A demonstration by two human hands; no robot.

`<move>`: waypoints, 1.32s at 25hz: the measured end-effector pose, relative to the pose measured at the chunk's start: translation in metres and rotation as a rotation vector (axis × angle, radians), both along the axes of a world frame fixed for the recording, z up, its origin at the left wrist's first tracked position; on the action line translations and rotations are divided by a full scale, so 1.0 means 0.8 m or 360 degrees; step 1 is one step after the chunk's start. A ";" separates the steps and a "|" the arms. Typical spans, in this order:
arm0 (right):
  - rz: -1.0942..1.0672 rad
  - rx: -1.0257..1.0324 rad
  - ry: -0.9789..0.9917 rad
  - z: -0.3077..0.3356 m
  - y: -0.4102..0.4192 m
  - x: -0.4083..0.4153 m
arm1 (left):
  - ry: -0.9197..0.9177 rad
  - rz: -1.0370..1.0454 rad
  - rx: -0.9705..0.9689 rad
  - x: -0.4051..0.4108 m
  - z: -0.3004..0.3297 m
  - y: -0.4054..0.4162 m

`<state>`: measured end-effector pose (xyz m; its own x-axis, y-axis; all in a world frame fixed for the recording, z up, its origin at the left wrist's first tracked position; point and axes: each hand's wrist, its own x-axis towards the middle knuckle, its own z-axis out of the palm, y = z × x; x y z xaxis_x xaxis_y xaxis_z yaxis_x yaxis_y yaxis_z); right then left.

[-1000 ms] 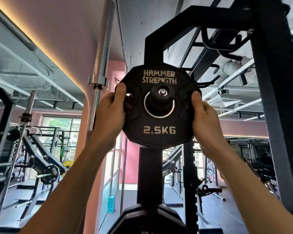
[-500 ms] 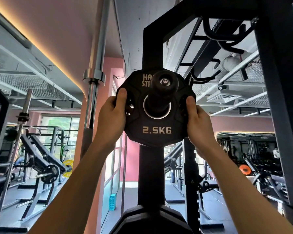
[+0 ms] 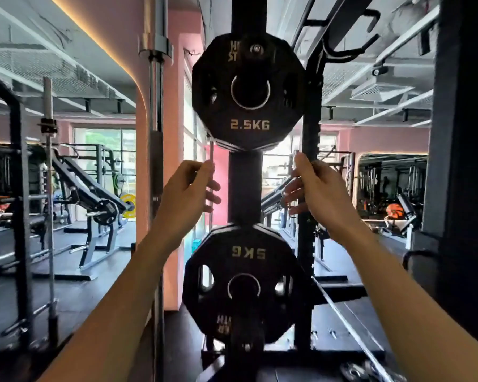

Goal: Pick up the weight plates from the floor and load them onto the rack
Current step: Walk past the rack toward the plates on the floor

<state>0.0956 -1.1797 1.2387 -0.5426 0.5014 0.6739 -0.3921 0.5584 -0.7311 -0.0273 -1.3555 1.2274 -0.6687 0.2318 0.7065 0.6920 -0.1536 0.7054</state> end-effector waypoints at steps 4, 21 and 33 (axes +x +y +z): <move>-0.0002 -0.0136 -0.0171 -0.107 -0.026 0.061 | -0.0262 -0.0061 -0.0104 0.065 -0.110 -0.028; -0.0151 -0.0731 -0.1522 -0.594 -0.199 0.332 | -0.1307 -0.0065 -0.1220 0.325 -0.579 -0.229; -0.0327 -0.1548 -0.2318 -0.776 -0.403 0.593 | -0.1374 -0.0675 -0.2530 0.473 -0.786 -0.388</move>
<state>0.5700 -1.5018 0.6178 -0.2580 0.5213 -0.8134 0.8367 -0.3004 -0.4579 0.3511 -1.6656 0.5990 -0.4075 0.4796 -0.7771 0.2043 0.8773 0.4343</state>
